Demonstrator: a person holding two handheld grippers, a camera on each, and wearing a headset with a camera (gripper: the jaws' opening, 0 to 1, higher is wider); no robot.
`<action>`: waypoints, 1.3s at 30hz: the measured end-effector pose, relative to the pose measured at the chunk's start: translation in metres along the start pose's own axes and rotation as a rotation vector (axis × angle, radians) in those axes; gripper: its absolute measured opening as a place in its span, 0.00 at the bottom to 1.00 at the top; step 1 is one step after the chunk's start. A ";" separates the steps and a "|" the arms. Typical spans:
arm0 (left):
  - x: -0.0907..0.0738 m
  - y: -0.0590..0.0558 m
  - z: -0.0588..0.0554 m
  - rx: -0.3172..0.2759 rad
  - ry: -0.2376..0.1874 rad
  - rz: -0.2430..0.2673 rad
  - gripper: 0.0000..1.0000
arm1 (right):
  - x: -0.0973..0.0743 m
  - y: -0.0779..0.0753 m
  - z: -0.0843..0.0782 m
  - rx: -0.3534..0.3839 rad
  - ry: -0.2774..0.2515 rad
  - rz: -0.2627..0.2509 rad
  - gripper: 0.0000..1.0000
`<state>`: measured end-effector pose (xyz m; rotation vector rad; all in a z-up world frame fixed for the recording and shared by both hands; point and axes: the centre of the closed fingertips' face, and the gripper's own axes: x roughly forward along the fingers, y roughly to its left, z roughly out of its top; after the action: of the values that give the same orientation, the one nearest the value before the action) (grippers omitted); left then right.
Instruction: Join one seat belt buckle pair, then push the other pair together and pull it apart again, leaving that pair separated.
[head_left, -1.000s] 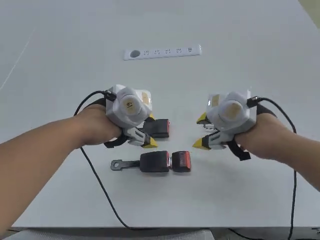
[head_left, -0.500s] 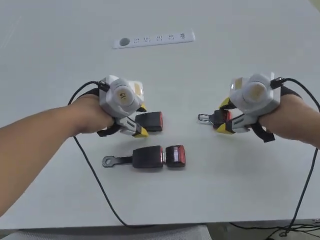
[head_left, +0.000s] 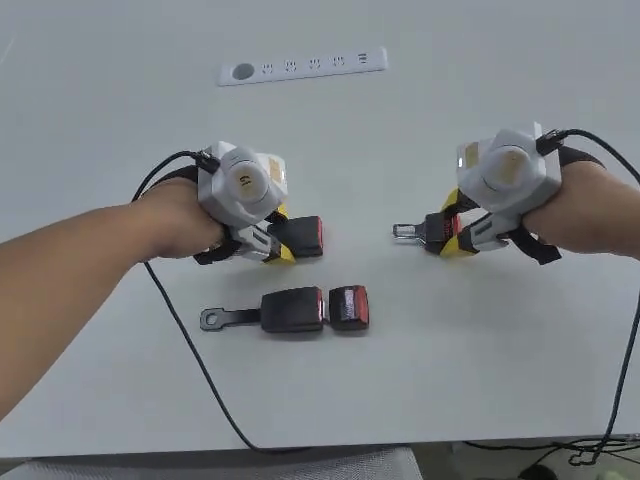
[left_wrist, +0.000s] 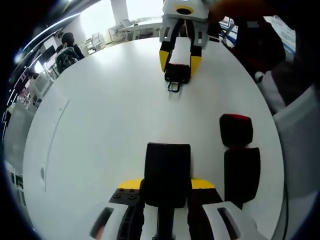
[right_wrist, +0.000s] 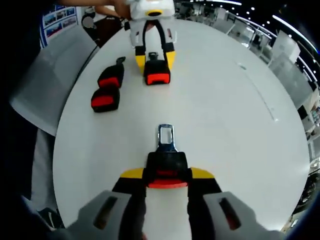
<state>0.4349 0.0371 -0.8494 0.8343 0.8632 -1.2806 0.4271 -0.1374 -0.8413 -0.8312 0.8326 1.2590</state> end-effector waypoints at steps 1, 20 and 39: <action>0.000 0.000 0.000 0.007 -0.002 -0.001 0.33 | 0.002 0.000 0.004 -0.003 0.000 0.001 0.29; 0.001 0.001 -0.002 0.007 0.012 -0.017 0.33 | 0.045 0.003 0.075 -0.066 -0.038 0.015 0.29; 0.002 0.001 -0.002 0.034 0.013 -0.021 0.33 | 0.057 0.002 0.087 -0.085 -0.121 0.024 0.29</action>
<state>0.4361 0.0381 -0.8520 0.8633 0.8639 -1.3129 0.4383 -0.0350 -0.8513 -0.8060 0.6982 1.3596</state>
